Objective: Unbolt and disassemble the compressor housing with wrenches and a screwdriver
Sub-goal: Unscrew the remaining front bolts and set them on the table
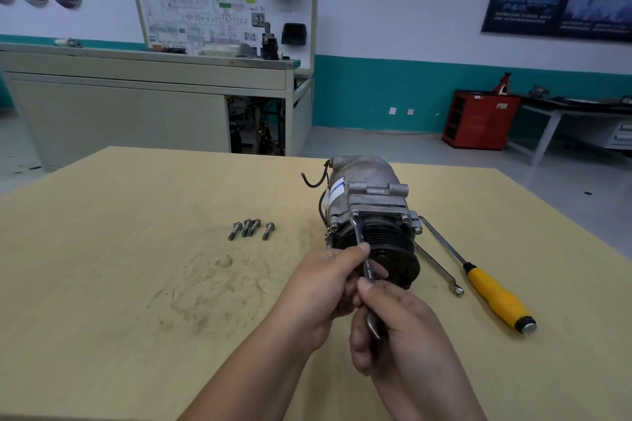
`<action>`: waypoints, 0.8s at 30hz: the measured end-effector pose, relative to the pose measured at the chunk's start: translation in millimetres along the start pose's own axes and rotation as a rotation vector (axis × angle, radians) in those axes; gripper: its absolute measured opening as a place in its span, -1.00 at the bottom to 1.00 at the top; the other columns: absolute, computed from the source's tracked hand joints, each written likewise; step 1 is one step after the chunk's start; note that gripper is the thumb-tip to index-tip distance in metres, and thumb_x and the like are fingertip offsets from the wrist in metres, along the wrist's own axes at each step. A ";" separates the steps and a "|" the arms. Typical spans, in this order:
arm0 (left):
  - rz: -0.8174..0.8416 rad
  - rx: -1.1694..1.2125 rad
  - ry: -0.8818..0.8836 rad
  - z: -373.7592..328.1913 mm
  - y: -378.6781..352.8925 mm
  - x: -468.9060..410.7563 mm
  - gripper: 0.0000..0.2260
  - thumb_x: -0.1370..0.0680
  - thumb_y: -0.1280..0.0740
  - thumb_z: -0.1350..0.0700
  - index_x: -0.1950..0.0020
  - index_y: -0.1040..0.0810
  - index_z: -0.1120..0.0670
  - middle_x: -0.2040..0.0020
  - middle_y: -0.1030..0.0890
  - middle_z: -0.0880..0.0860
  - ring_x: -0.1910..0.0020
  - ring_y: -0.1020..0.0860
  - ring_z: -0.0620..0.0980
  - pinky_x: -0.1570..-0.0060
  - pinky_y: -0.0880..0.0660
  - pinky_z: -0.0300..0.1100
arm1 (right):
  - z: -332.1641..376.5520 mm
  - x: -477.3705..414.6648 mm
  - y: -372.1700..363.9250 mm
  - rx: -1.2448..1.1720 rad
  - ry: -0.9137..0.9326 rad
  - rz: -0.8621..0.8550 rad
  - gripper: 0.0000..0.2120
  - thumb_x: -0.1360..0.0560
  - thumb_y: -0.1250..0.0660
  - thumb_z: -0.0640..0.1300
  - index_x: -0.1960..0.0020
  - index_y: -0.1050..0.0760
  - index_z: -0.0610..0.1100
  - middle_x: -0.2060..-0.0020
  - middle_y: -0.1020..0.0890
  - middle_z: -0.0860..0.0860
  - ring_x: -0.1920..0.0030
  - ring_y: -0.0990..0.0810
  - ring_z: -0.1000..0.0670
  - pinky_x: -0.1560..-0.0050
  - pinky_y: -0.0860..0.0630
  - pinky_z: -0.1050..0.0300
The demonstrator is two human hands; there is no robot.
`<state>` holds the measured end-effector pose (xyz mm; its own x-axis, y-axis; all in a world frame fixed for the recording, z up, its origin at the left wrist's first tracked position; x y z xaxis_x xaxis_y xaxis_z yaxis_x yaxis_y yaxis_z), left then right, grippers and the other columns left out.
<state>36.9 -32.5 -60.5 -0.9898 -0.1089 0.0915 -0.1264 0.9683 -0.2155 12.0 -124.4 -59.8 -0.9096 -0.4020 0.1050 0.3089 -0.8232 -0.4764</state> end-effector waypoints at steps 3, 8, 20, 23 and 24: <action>-0.009 0.016 0.010 0.7 3.5 2.5 -0.57 -0.58 -0.24 0.07 0.47 -0.61 0.11 0.65 -0.37 0.01 0.72 -0.28 -0.13 0.66 -0.22 -0.41 | -6.1 -1.1 -3.8 0.023 -0.031 0.019 -0.71 -0.56 -0.18 -0.29 0.33 -0.46 -0.26 0.60 -0.45 -0.18 0.69 -0.36 -0.02 0.66 -0.27 0.30; 0.037 0.138 0.115 4.9 5.8 4.9 -0.57 -0.59 -0.22 0.04 0.44 -0.62 0.11 0.65 -0.19 -0.06 0.76 -0.20 -0.13 0.73 -0.14 -0.41 | -15.4 -1.5 -7.3 -0.224 -0.180 0.093 -0.71 -0.46 -0.18 -0.11 0.28 -0.53 -0.27 0.55 -0.41 -0.19 0.65 -0.34 -0.04 0.63 -0.29 0.25; -0.035 -0.034 0.085 15.6 11.2 -0.1 -0.64 -0.57 -0.25 -0.07 0.30 -0.60 0.12 0.54 -0.29 -0.06 0.58 -0.24 -0.13 0.53 -0.22 -0.30 | -33.6 -7.0 4.9 -0.276 -0.255 -0.069 -0.80 -0.31 -0.28 -0.10 0.38 -0.41 -0.23 0.63 -0.32 -0.07 0.69 -0.28 0.04 0.69 -0.24 0.29; -0.153 -0.302 -0.105 6.2 11.8 -1.2 -0.61 -0.53 -0.33 -0.07 0.22 -0.59 0.28 0.52 -0.26 -0.06 0.54 -0.19 -0.13 0.46 -0.15 -0.22 | -27.1 -5.0 16.4 -0.174 -0.172 -0.174 -0.75 -0.35 -0.32 -0.13 0.44 -0.46 -0.24 0.63 -0.35 -0.10 0.69 -0.30 0.02 0.69 -0.25 0.29; -0.179 -0.336 -0.149 3.9 10.7 -1.6 -0.61 -0.53 -0.34 -0.05 0.19 -0.58 0.31 0.50 -0.27 -0.02 0.53 -0.18 -0.13 0.44 -0.15 -0.20 | -24.5 -4.9 19.6 -0.127 -0.133 -0.203 -0.72 -0.40 -0.33 -0.16 0.45 -0.46 -0.24 0.63 -0.36 -0.10 0.69 -0.31 0.02 0.69 -0.25 0.29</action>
<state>36.8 -22.8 -66.7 -0.9558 -0.2902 -0.0481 -0.2939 0.9479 0.1228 15.7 -128.7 -91.0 -0.9023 -0.2902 0.3190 0.0792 -0.8387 -0.5388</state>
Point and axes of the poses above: each hand's wrist, its own x-axis away from the middle knuckle, its own y-axis out of the back of the hand, z = x × y, the point moved 4 cm from there along -x, towards the middle knuckle
